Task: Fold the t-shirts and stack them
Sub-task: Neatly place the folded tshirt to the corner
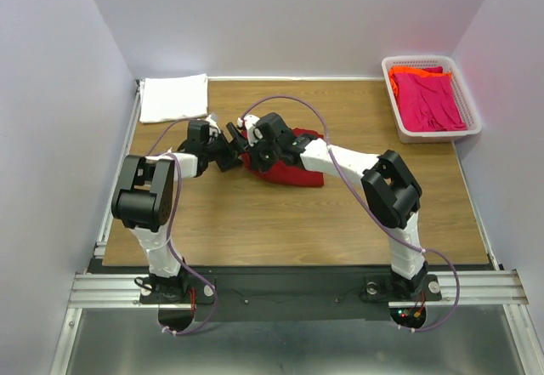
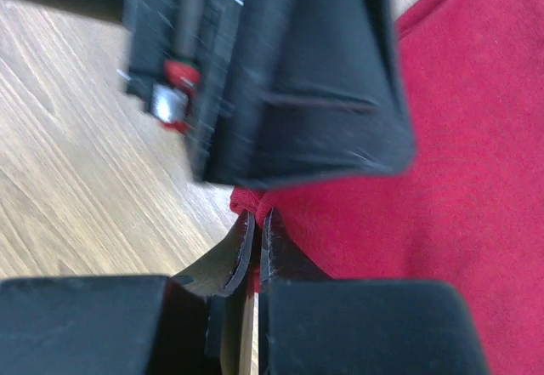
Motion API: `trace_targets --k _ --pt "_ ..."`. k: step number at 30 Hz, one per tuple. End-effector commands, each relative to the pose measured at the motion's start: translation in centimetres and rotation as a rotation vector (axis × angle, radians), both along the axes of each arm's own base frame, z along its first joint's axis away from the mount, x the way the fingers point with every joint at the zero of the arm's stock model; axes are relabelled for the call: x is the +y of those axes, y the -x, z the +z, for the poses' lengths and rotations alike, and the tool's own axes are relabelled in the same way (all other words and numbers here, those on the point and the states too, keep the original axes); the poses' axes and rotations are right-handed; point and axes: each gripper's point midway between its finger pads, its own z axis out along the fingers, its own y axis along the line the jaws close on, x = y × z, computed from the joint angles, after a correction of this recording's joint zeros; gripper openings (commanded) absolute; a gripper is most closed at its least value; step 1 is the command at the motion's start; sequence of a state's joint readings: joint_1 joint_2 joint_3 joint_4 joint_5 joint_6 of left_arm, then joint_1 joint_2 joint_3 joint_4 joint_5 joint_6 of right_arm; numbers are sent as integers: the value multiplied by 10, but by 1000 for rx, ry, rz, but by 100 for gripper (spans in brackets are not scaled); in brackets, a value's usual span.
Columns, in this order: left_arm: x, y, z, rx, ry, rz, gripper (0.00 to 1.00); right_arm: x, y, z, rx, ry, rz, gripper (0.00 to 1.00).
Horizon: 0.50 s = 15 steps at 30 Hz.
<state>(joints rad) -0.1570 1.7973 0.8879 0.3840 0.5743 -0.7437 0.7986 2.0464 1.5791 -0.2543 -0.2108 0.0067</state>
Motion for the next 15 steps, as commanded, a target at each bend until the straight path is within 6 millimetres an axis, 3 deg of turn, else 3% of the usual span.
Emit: trace_targets --k 1,4,5,11,15 --pt "-3 -25 5 -17 25 100 98 12 -13 52 -56 -112 -22 1" --pt "-5 -33 -8 22 27 142 90 15 -21 53 -53 -121 -54 1" --pt "-6 -35 -8 21 23 149 82 15 -24 55 -56 -123 -67 1" --pt "-17 -53 -4 -9 -9 216 68 23 -36 54 -44 -142 -121 0" --pt "-17 -65 -6 -11 -14 256 66 27 -38 55 -32 -157 -130 1"
